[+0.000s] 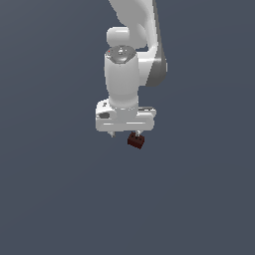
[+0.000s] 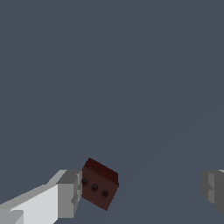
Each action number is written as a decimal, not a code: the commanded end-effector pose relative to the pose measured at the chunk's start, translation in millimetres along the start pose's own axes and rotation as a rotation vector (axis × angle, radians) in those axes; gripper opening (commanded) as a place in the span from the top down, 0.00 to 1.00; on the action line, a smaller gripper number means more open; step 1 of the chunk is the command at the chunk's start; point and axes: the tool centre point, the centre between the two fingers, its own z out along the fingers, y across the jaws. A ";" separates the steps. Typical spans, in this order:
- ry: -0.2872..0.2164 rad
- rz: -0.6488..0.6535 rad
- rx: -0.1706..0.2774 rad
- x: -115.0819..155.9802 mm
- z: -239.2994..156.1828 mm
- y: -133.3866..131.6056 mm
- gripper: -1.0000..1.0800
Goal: Pick up the object and move it to a goal position.
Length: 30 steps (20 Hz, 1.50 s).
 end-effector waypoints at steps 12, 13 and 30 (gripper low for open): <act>-0.032 -0.341 -0.011 -25.7 40.6 -14.5 0.04; -0.035 -0.373 -0.011 -28.3 44.2 -16.0 0.04; -0.079 -0.904 0.009 -74.6 98.5 -42.4 0.04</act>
